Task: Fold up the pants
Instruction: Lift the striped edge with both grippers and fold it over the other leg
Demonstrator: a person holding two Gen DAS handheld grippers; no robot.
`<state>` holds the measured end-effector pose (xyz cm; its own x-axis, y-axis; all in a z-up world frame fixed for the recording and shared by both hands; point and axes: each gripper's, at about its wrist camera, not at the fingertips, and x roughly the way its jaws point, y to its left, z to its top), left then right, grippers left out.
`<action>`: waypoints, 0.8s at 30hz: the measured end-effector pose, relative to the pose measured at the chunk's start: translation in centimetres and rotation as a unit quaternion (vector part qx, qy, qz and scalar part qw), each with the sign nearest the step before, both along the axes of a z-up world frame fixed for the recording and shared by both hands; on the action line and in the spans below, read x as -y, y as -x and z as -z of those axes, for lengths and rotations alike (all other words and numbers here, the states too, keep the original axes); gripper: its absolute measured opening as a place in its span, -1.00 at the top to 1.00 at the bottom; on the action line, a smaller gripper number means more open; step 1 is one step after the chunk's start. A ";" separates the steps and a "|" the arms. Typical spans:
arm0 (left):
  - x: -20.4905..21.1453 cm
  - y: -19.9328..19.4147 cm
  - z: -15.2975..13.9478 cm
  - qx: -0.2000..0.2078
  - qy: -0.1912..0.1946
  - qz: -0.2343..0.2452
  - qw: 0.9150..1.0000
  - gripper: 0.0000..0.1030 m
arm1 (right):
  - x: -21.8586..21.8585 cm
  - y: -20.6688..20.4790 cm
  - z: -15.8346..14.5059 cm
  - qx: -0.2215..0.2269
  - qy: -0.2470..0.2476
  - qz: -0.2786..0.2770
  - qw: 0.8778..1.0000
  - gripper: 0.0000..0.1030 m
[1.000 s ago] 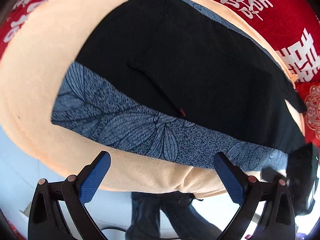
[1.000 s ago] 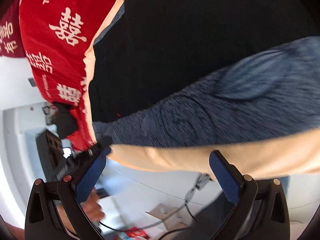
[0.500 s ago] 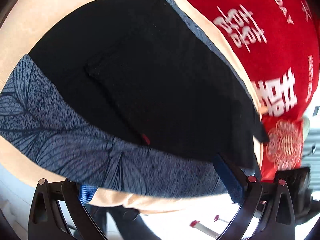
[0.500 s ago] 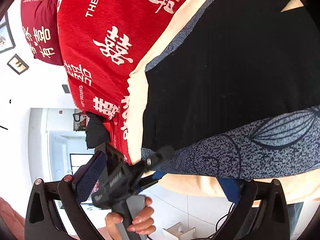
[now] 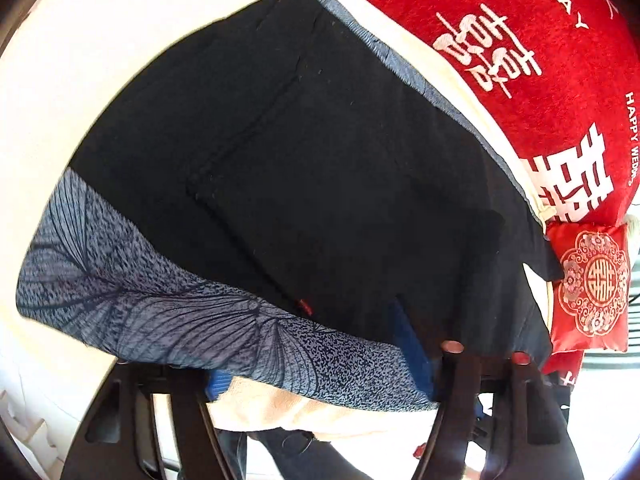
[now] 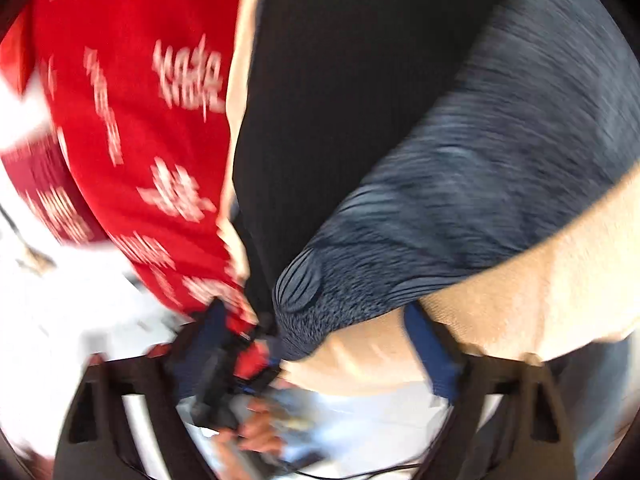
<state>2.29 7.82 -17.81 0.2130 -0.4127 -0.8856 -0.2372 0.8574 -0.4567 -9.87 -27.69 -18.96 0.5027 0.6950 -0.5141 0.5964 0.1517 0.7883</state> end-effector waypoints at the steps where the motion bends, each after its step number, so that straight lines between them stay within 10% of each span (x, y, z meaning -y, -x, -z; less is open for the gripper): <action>1: -0.1 -0.2 -0.2 -0.001 -0.002 0.005 1.000 -0.12 | 0.3 0.5 0.8 -0.006 -0.024 0.026 0.999 0.32; 3: -0.3 -0.4 -0.6 -0.001 -0.004 0.009 1.000 0.03 | 1.0 1.0 0.5 -0.005 -0.036 0.049 0.998 0.72; 7: -0.2 -1.2 -2.2 -0.005 -0.024 0.031 0.999 0.11 | 1.3 -2.9 -4.9 0.025 0.037 -0.045 0.998 0.76; 14: 1.5 -7.6 -8.5 0.053 -0.029 0.008 0.998 0.11 | 1.8 -17.3 -12.2 0.087 0.134 -0.230 0.960 0.76; 21: 4.5 -20.4 -6.4 0.089 -0.089 0.003 0.992 -0.10 | 3.4 -31.4 -7.0 0.053 0.187 -0.328 0.925 0.74; 24: 6.2 -23.7 -2.9 0.079 -0.181 0.016 0.980 -0.10 | 3.6 -34.8 -2.2 0.011 0.196 -0.351 0.916 0.70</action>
